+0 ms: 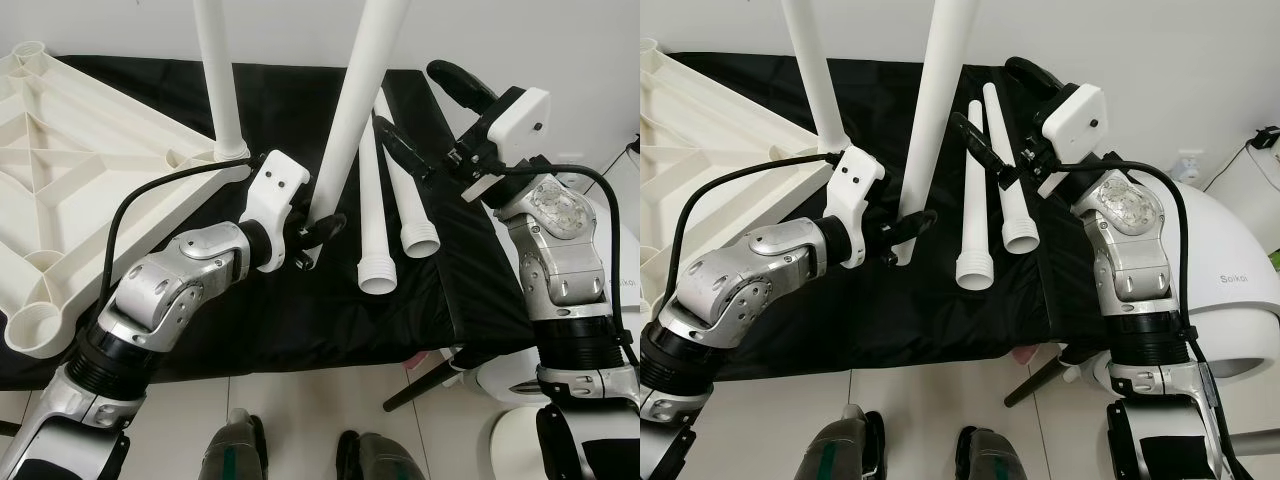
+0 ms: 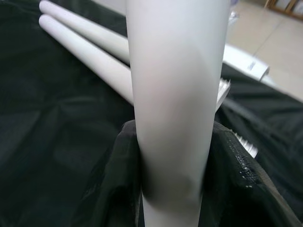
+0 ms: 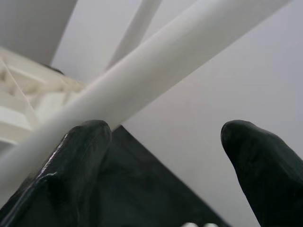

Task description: Building children table

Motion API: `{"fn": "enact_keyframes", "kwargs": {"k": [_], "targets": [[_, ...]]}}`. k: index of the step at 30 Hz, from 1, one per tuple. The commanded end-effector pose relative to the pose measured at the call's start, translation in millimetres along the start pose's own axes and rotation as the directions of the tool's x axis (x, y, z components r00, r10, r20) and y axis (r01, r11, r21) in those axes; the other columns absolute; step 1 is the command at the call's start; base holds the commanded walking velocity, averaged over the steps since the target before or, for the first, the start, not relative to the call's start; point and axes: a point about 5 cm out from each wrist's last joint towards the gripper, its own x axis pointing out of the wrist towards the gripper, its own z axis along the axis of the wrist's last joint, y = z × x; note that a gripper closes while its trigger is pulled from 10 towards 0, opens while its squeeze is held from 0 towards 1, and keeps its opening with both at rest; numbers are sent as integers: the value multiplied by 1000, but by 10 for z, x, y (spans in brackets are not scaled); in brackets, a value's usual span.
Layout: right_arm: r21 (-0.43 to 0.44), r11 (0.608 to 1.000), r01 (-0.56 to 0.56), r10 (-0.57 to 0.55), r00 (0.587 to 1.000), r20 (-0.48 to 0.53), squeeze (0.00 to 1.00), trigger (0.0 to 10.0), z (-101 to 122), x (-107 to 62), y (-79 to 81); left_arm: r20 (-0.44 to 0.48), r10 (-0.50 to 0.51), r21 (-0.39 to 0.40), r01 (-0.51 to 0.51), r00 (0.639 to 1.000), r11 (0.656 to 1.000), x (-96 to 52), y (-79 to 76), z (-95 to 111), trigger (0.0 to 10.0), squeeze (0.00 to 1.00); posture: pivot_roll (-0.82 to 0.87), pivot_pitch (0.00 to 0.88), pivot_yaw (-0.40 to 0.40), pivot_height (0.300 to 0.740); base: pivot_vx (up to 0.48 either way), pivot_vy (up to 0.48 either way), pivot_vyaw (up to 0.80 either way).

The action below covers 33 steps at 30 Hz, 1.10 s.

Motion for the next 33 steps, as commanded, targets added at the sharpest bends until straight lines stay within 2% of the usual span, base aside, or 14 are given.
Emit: {"fn": "enact_keyframes", "kwargs": {"k": [1, 2, 4, 7, 12, 22, 24, 25, 27, 28, 29, 30, 31, 33], "targets": [[-213, 977, 1, 0, 1000, 7, 0, 10000, 62, 9, -87, -26, -203, 8, 203, 979, 979, -54, -137, 30, 10000, 0, 65, 117, -34, 740, 0, 0, 0], [-213, 977, 1, 0, 1000, 7, 0, 10000, 62, 9, -87, -26, -203, 8, 203, 979, 979, -54, -137, 30, 10000, 0, 65, 117, -34, 740, 0, 0, 0], [-372, 928, -14, 17, 1000, 4, 0, 10000, 60, 20, -109, -49, -253, -52, 251, 966, 967, -104, -147, 66, 10000, 0, 65, 118, -37, 740, 0, 0, 0], [-415, 910, -29, 28, 1000, -9, 0, 10000, 10, 12, -93, -64, -260, -63, 256, 963, 965, -140, -101, 84, 10000, 0, 65, 119, -37, 740, 0, 0, 0], [-428, 902, -48, 39, 999, -31, 0, 10000, -70, -28, -40, -94, -220, -49, 216, 971, 975, -164, 6, 75, 10000, 0, 66, 119, -36, 740, 0, 0, 0], [-464, 884, -51, 40, 999, -35, 0, 10000, -199, -75, -4, -120, -257, -74, 249, 959, 966, -194, -19, 105, 10000, 0, 61, 115, -31, 740, 0, 0, 0], [-415, 909, -30, 19, 999, -31, 0, 10000, -223, -76, 0, -123, -247, -70, 239, 961, 968, -186, 3, 101, 10000, 0, 61, 115, -31, 740, 0, 0, 0], [-266, 963, 31, -38, 999, -21, 0, 10000, -254, -74, -1, -129, -209, -47, 204, 969, 978, -155, 55, 83, 10000, 0, 61, 113, -31, 740, 0, 0, 0], [-154, 986, 67, -71, 997, -17, 0, 10000, -269, -71, 3, -132, -185, -34, 182, 974, 983, -135, 82, 72, 10000, 0, 61, 111, -32, 740, 0, 0, 0], [-154, 986, 67, -71, 997, -17, 0, 10000, -269, -71, 3, -132, -185, -34, 182, 974, 983, -135, 82, 72, 10000, 0, 61, 111, -32, 740, 0, 0, 0], [-26, 993, 111, -111, 994, -4, 0, 10000, -263, -64, 0, -126, -168, -33, 165, 978, 986, -113, 100, 73, 10000, 0, 61, 111, -32, 740, 0, 0, 0], [154, 975, 157, -160, 987, 6, 0, 10000, -258, -53, 2, -118, -165, -34, 162, 979, 986, -96, 100, 83, 10000, 0, 62, 109, -33, 740, 0, 0, 0], [154, 975, 157, -160, 987, 6, 0, 10000, -258, -53, 2, -118, -165, -34, 162, 979, 986, -96, 100, 83, 10000, 0, 62, 109, -33, 740, 0, 0, 0], [404, 890, 211, -244, 969, 30, 0, 10000, -217, -20, -21, -107, -173, -40, 170, 979, 985, -80, 75, 97, 10000, 0, 61, 108, -33, 740, 0, 0, 0]]}}
